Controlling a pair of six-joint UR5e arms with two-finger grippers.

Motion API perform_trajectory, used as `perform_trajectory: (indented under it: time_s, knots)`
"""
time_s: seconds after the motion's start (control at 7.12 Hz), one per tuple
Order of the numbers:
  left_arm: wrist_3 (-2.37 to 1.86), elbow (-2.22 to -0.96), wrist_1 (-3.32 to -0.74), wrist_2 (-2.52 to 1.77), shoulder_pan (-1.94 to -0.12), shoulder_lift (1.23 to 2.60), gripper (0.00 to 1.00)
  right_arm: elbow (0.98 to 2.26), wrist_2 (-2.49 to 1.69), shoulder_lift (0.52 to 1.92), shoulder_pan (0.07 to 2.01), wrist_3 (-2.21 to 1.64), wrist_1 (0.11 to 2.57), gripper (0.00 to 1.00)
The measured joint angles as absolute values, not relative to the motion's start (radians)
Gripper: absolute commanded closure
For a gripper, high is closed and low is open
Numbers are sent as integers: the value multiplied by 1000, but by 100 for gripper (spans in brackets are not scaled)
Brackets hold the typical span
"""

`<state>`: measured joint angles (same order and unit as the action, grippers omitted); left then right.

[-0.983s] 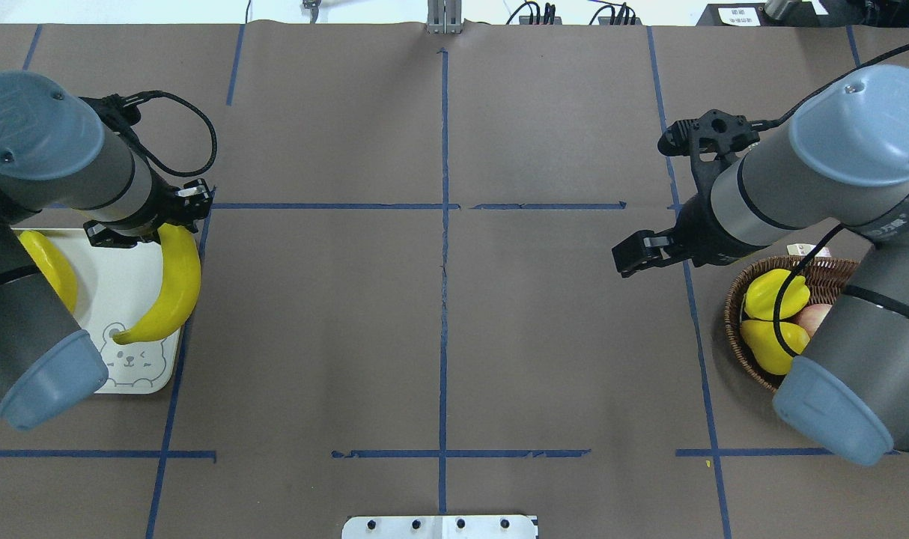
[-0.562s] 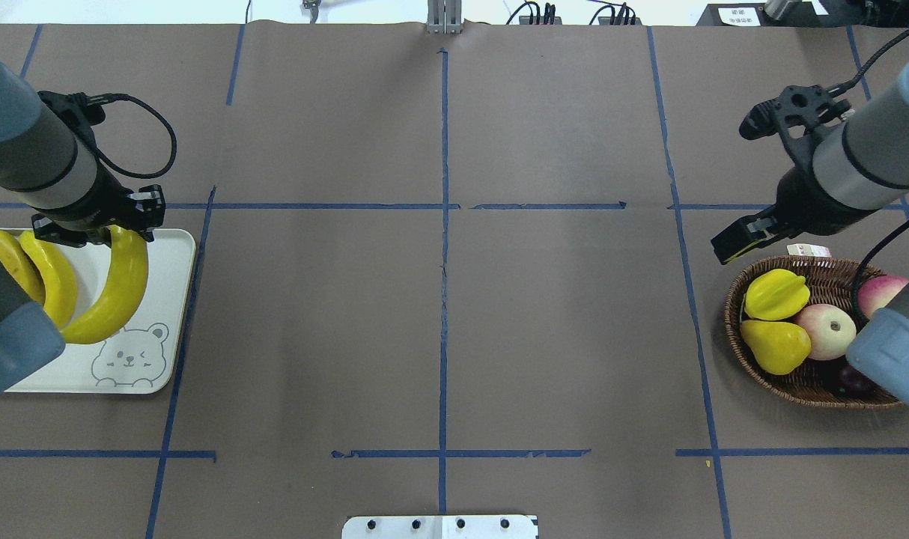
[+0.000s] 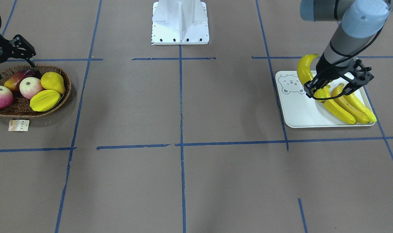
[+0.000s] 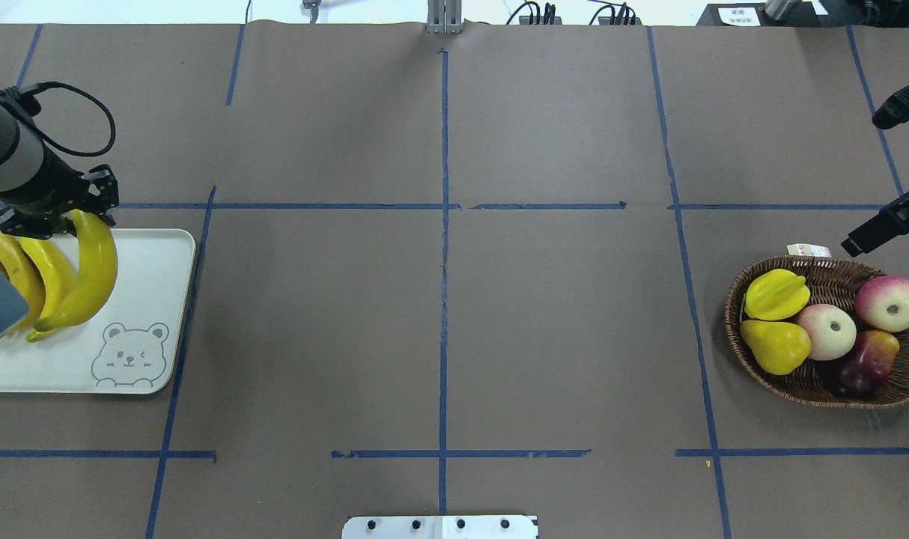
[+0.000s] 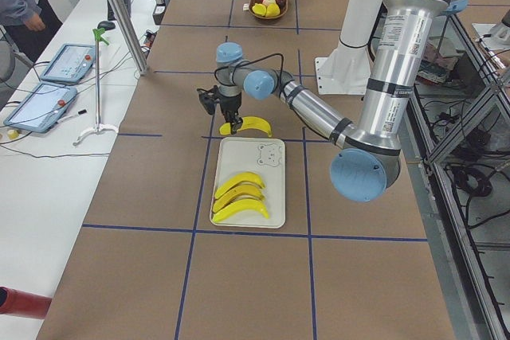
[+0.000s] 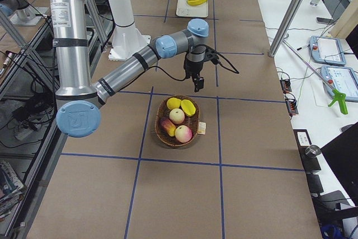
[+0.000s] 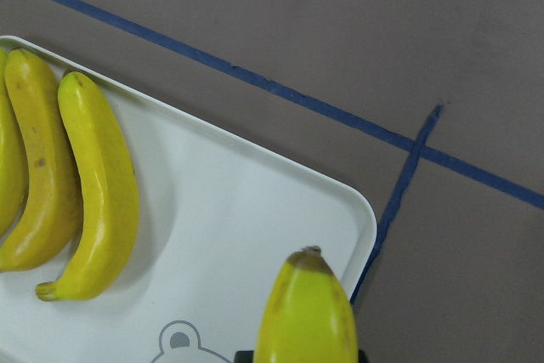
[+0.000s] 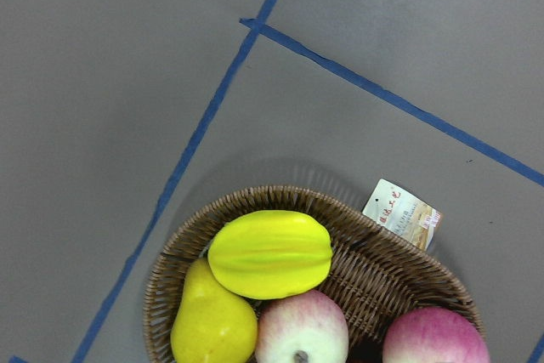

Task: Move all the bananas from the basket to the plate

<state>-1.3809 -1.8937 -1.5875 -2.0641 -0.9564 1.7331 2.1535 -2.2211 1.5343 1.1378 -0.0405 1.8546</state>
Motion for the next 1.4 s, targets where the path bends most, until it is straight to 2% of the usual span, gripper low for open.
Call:
perform_trajectory:
  time_s: [0.28,0.42,0.56,0.7,1.12,1.4]
  knots:
    - [-1502,-1800,-1755,-2064,-966,1669,98,2139,-2229,1552,1165,13,1855,1]
    - [-1571,-1735,-1848,-2063,-966,1658,83,2138,-2231,1554,1168,17,1854,1]
    - [-1627,-1673,-1932,-2063,-964,1657,53,2138,-2233,1555,1168,18,1854,1]
    - [-1660,-1629,-1985,-2063,-962,1659,1,2138,-2238,1555,1169,18,1853,1]
    - [-1626,-1609,-2017,-2067,-970,1655,0,2139,-2242,1555,1172,19,1853,1]
    - [-1492,-1622,-2009,-2158,-1040,1651,0,2137,-2244,1560,1197,43,1854,1]
